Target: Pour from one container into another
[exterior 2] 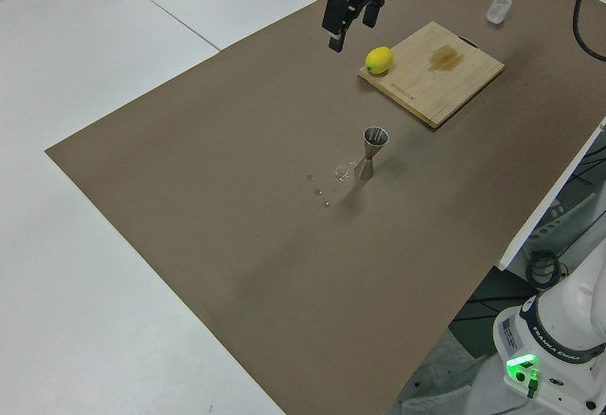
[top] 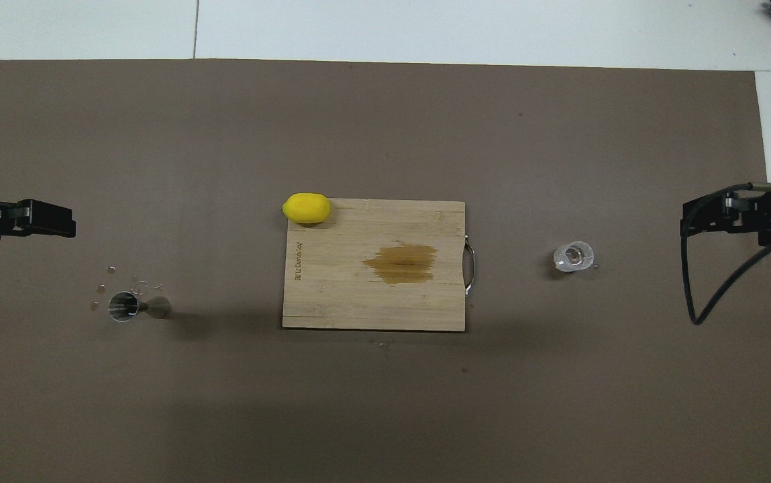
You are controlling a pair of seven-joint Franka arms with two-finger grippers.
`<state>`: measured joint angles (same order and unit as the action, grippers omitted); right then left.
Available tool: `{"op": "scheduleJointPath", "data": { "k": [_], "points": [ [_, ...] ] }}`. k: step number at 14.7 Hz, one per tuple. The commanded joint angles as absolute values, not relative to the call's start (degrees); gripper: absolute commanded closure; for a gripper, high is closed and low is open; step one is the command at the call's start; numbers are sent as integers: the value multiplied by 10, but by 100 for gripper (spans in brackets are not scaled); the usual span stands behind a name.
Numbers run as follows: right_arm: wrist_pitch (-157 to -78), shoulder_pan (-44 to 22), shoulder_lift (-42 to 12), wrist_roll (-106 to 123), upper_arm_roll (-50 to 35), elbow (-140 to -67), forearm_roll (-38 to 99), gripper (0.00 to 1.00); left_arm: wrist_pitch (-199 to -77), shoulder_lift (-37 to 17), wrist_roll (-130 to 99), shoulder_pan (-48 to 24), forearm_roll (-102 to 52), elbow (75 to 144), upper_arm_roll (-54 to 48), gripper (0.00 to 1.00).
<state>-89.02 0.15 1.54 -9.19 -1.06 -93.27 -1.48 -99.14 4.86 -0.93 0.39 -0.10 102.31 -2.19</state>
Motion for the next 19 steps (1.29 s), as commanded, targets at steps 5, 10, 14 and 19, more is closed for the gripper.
{"op": "scheduleJointPath", "data": {
  "k": [5,10,14,19],
  "points": [
    [-889,7,28,-87,-13,-946,-9,0,-998,57,-16,-12,3,1010,-29,0],
    [-889,7,28,-87,-14,-946,-9,0,-998,52,5,-1,-27,997,-19,0],
    [-889,7,28,-87,-14,-947,-9,0,-985,57,162,74,-113,1011,-18,0],
    [-889,7,28,-87,-14,-947,-9,0,-953,53,330,169,-224,1033,-17,0]
  ]
}}
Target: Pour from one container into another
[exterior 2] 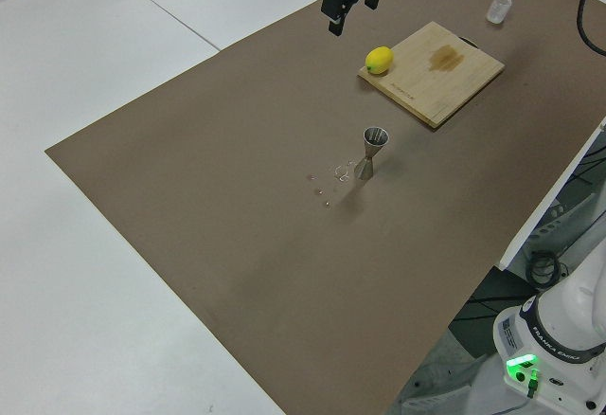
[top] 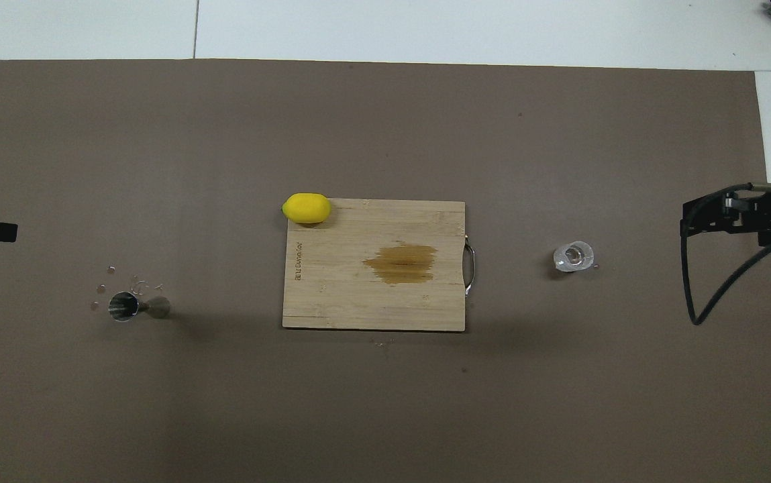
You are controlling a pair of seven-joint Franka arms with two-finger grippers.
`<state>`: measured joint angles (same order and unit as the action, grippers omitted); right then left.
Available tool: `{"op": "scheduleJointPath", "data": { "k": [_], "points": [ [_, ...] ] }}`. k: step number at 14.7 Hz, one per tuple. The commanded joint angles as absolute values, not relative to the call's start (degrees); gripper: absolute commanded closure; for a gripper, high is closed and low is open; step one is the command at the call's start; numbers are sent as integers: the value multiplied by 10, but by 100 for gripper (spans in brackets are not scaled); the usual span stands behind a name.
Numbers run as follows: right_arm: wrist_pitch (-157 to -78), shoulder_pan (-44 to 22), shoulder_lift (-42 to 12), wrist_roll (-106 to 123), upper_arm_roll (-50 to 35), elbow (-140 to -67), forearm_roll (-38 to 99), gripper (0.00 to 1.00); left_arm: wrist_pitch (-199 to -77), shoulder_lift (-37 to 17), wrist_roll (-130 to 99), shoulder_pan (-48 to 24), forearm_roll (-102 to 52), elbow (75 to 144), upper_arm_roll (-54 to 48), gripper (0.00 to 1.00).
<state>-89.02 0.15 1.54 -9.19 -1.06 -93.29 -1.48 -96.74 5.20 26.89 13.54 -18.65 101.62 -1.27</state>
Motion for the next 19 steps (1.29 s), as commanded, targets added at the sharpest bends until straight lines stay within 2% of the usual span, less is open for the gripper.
{"op": "scheduleJointPath", "data": {
  "k": [1,11,16,19],
  "points": [
    [-889,8,28,-87,-13,-946,-9,0,-942,48,367,190,-240,1034,-18,0],
    [-889,8,28,-86,-14,-947,-9,0,-823,-74,694,364,-381,1049,-18,0],
    [-889,8,28,-87,-14,-947,-9,0,-823,-160,981,396,-433,1051,-17,0],
    [-889,7,28,-87,-13,-947,-9,0,-825,-164,1086,399,-439,1106,-16,0]
  ]
}}
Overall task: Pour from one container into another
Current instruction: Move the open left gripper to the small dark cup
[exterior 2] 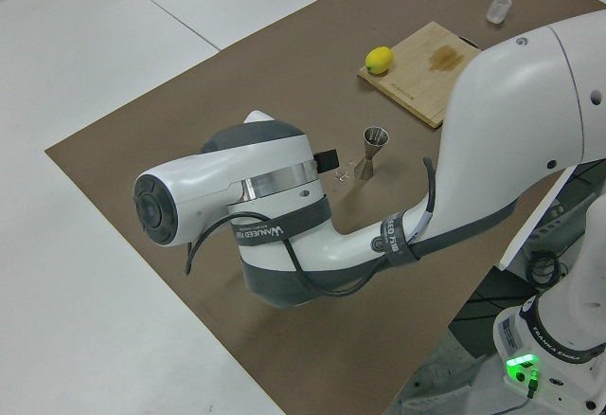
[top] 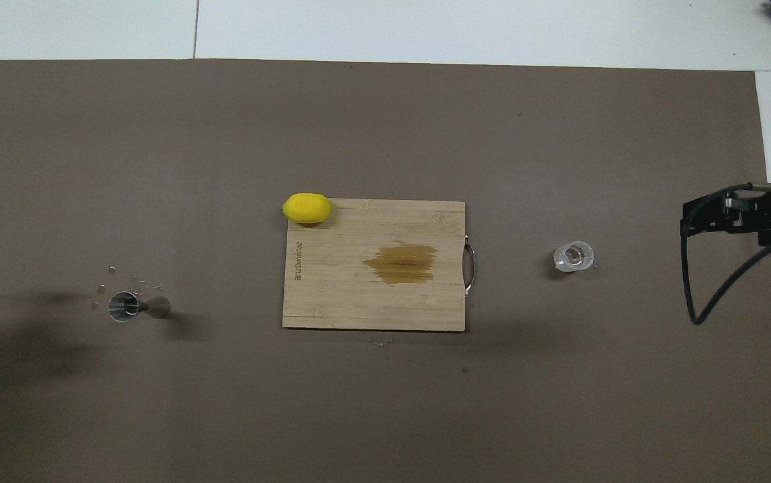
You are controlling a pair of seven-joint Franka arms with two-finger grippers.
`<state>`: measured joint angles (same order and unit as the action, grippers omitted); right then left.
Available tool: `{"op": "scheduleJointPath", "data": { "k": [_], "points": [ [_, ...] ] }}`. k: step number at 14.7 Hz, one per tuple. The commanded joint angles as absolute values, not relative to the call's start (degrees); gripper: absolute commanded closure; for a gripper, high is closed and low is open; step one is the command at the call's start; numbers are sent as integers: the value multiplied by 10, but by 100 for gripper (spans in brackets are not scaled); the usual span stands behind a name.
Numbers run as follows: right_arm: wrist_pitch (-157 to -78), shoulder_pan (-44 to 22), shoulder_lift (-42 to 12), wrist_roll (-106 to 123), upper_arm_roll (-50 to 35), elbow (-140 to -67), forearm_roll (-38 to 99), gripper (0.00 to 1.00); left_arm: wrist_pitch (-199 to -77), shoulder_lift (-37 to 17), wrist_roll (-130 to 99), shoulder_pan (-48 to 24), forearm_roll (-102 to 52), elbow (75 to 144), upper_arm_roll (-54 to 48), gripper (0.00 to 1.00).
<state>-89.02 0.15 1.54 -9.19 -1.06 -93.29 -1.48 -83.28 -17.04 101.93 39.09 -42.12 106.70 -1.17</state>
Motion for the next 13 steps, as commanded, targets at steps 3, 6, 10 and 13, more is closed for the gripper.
{"op": "scheduleJointPath", "data": {
  "k": [3,6,10,13],
  "points": [
    [-889,7,28,-87,-13,-947,-9,0,-796,-210,1247,389,-496,1121,-16,0],
    [-889,8,28,-87,-13,-947,-9,0,-767,-214,1295,378,-499,1137,-16,0],
    [-889,7,28,-87,-13,-946,-9,0,-739,-232,1396,381,-514,1174,-16,0],
    [-889,7,28,-87,-13,-947,-9,0,-730,-264,1448,382,-546,1178,-16,0]
  ]
}}
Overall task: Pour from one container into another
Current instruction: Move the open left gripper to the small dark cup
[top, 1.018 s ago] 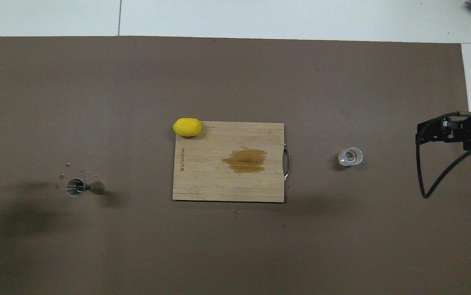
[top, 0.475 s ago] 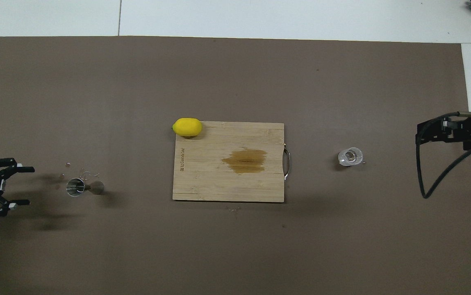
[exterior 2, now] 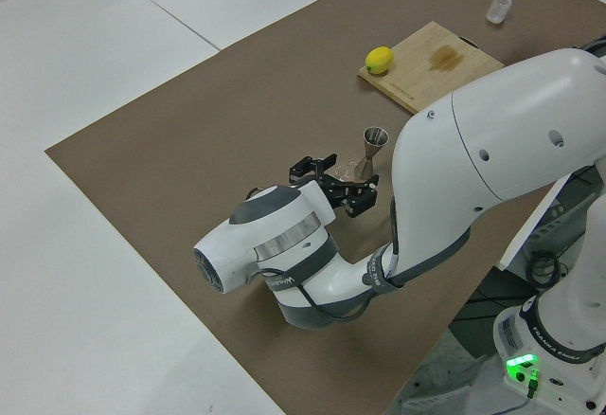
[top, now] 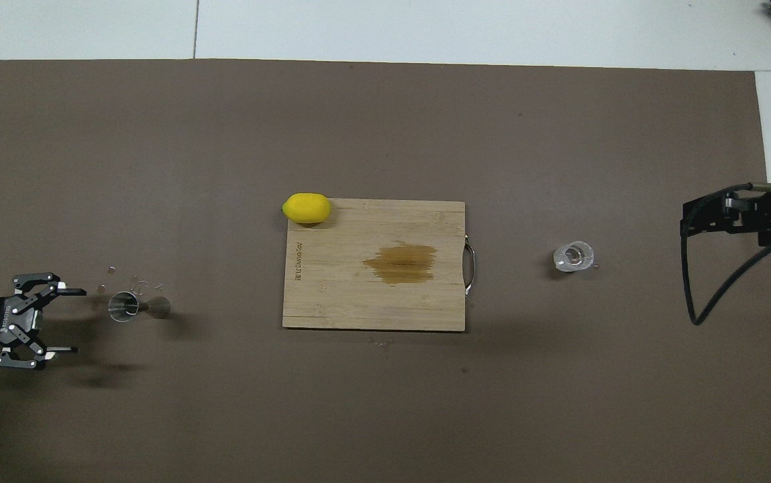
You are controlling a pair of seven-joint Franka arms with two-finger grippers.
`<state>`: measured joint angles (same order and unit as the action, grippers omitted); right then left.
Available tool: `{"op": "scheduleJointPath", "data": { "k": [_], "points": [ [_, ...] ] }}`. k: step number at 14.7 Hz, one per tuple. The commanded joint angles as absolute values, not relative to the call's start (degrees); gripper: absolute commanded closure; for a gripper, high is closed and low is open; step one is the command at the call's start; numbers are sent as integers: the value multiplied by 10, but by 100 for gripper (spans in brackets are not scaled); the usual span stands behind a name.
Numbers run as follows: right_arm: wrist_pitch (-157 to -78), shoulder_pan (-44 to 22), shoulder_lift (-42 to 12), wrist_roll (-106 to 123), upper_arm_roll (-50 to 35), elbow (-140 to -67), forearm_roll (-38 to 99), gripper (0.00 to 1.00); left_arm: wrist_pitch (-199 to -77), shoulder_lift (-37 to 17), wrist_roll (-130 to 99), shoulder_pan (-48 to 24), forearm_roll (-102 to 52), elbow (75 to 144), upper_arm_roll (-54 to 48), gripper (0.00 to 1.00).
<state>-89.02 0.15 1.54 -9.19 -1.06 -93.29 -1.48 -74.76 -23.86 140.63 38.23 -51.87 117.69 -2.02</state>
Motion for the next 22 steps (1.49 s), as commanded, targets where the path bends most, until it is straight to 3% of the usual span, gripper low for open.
{"op": "scheduleJointPath", "data": {
  "k": [1,7,18,22],
  "points": [
    [-889,8,28,-87,-14,-946,-9,0,-730,-267,1474,383,-552,1180,-16,0],
    [-889,7,28,-87,-14,-947,-9,0,-716,-265,1484,378,-630,1212,-16,0],
    [-889,8,28,-87,-14,-947,-9,0,-705,-263,1481,325,-642,1226,-16,0],
    [-889,7,28,-87,-13,-946,-9,0,-700,-262,1480,323,-642,1229,-16,9]
  ]
}}
